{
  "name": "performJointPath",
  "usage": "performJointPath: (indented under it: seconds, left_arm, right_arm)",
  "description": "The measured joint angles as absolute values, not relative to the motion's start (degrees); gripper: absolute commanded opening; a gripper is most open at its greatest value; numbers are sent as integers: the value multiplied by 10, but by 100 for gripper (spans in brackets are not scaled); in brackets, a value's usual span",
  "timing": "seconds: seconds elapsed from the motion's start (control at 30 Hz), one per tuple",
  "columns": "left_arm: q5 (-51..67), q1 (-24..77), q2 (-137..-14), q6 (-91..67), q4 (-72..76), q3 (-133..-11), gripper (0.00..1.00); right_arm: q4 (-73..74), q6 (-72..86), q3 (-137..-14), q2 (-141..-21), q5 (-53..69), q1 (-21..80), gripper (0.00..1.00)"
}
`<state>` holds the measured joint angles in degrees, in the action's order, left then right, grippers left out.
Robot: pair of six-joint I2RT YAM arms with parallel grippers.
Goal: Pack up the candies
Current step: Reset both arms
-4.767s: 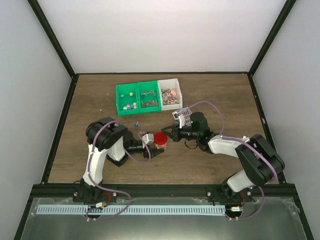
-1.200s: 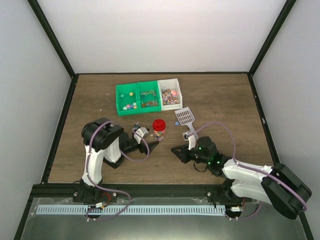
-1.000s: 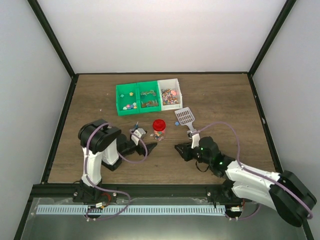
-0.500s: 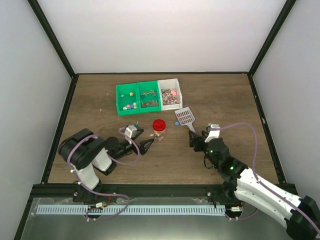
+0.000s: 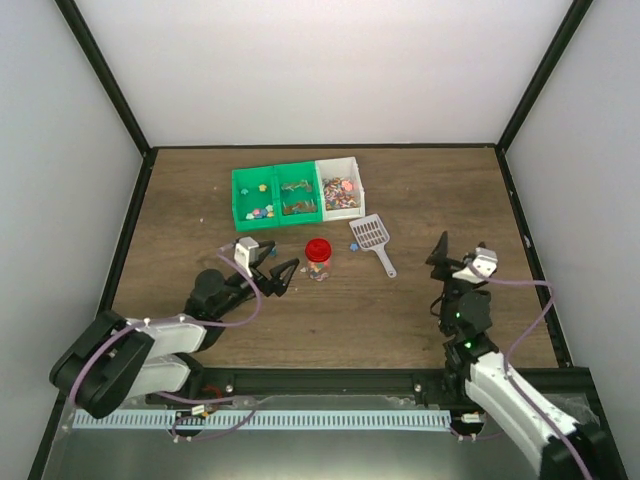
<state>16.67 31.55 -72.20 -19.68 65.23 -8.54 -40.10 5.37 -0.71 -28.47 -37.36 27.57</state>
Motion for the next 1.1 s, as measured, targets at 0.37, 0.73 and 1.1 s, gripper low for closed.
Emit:
performJointPath:
  seconds: [0.37,0.73,1.1]
  left_arm:
    - [59,316,-588,-170,500,-81,100]
    - [-84,296,-554,-68,379,-141,100]
    - [-95,157,-583,25,359,-146,100]
  right_arm:
    - [-679,34,-7,-719,-286,149,94]
    - [-842,-9,-37,-859,-206,112,100]
    - [-886,-11,-30,-894,-129,90,100]
